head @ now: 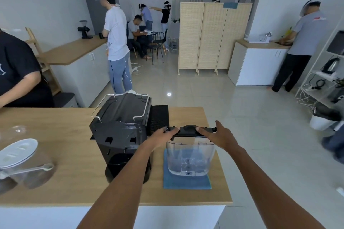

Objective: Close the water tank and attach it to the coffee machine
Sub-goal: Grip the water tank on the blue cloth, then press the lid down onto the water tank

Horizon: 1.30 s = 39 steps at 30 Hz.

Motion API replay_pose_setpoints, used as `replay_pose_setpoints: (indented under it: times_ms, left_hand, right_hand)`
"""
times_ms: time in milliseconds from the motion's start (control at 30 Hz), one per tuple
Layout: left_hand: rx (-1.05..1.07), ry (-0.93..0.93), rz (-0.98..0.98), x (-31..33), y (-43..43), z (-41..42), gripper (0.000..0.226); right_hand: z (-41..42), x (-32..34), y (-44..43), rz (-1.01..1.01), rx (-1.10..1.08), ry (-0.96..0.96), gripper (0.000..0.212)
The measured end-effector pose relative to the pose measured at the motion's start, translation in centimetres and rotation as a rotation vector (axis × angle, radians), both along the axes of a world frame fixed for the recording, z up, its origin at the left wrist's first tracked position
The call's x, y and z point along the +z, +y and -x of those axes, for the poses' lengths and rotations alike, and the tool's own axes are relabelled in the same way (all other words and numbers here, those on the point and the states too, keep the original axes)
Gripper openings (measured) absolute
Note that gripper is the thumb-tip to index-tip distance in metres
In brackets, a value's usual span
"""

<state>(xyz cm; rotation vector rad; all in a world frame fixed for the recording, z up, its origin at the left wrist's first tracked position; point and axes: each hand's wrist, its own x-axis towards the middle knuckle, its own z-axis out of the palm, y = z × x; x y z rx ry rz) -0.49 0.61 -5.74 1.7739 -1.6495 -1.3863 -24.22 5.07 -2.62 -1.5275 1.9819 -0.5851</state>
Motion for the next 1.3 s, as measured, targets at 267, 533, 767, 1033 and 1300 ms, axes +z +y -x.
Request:
replay_pose_setpoints:
  times_ms: [267, 533, 767, 1033, 1300]
  left_hand:
    - [0.095, 0.170, -0.004, -0.4, 0.3, 0.3, 0.066]
    - [0.162, 0.338, 0.204, -0.3, 1.2, 0.4, 0.035]
    - [0.196, 0.385, 0.429, -0.8, 2.0, 0.8, 0.042]
    - [0.273, 0.440, 0.526, -1.3, 2.4, 1.4, 0.056]
    - [0.461, 0.560, 0.433, 1.1, 3.3, 4.2, 0.060]
  right_hand:
    - [0.1, -0.1, -0.2, 0.045, 0.012, -0.114, 0.093]
    - [0.3, -0.6, -0.7, 0.099, 0.059, -0.197, 0.096]
    - [0.1, -1.8, -0.2, 0.287, 0.082, -0.253, 0.094]
    - [-0.4, -2.8, 0.5, 0.492, 0.033, -0.291, 0.090]
    - [-0.5, -3.4, 0.8, 0.486, 0.082, -0.358, 0.089]
